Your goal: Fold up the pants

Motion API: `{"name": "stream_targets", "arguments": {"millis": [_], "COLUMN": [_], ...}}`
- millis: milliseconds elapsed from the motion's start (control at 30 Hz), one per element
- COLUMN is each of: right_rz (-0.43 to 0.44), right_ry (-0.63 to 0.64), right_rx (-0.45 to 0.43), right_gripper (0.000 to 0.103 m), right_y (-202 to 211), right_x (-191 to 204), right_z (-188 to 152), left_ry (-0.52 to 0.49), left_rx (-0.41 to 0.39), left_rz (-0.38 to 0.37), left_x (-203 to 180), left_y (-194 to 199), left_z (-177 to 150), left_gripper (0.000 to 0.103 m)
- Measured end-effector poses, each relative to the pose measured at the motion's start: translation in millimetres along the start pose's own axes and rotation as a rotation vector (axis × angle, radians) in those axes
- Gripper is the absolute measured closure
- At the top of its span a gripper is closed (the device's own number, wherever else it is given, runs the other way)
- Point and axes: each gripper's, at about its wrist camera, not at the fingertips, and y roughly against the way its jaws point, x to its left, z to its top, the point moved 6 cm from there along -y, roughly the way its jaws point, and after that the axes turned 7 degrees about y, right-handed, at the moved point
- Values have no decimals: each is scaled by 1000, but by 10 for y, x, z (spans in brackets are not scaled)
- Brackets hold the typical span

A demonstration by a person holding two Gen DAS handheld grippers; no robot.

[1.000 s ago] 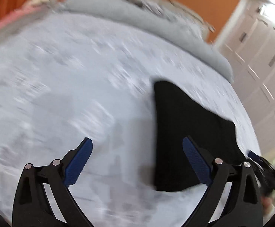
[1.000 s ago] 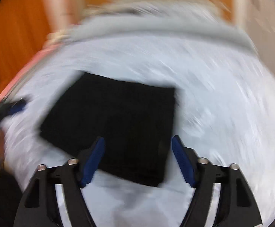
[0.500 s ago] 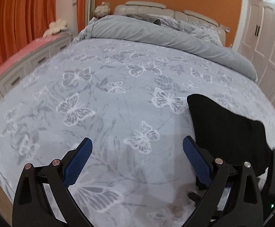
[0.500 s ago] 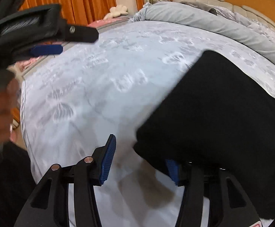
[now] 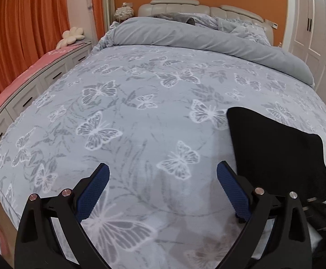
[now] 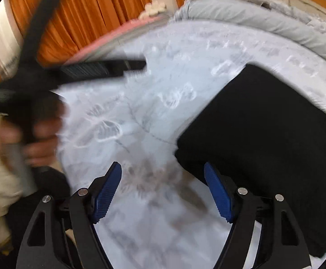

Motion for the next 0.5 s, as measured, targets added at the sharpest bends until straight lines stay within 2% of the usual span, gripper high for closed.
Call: {"name": "stream_targets", "arguments": {"millis": [67, 133, 167, 200, 267, 367, 433, 500], "right_rz": [-60, -135, -194, -251, -326, -348, -339, -349], "right_ry": [-16, -77, -136, -205, -366, -593, -684, -714], "right_rx": [-71, -137, -168, -181, -148, -85, -48, -22], "right_gripper": [28, 21, 15, 15, 15, 15, 15, 15], "right_y": [363, 693, 871, 1007, 1148, 1160, 1108, 1056], "right_x": [-169, -460, -698, -945, -1423, -1943, -2155, -2234], "right_z": [7, -14, -58, -128, -332, -673, -859, -952], "left_ry": [-16, -26, -35, -42, -64, -106, -122, -116], "left_rx": [4, 12, 24, 33, 63, 105, 140, 199], "left_rz": [-5, -13, -20, -27, -50, -78, -119, -167], "left_x": [-107, -213, -305, -368, -537, -810, -993, -1127], "left_y": [-18, -37, -60, -78, -129, -210, -273, -377], "left_z": [-16, -38, -67, -92, -159, -276, -350, -419], "left_gripper": [8, 8, 8, 8, 8, 8, 8, 6]}}
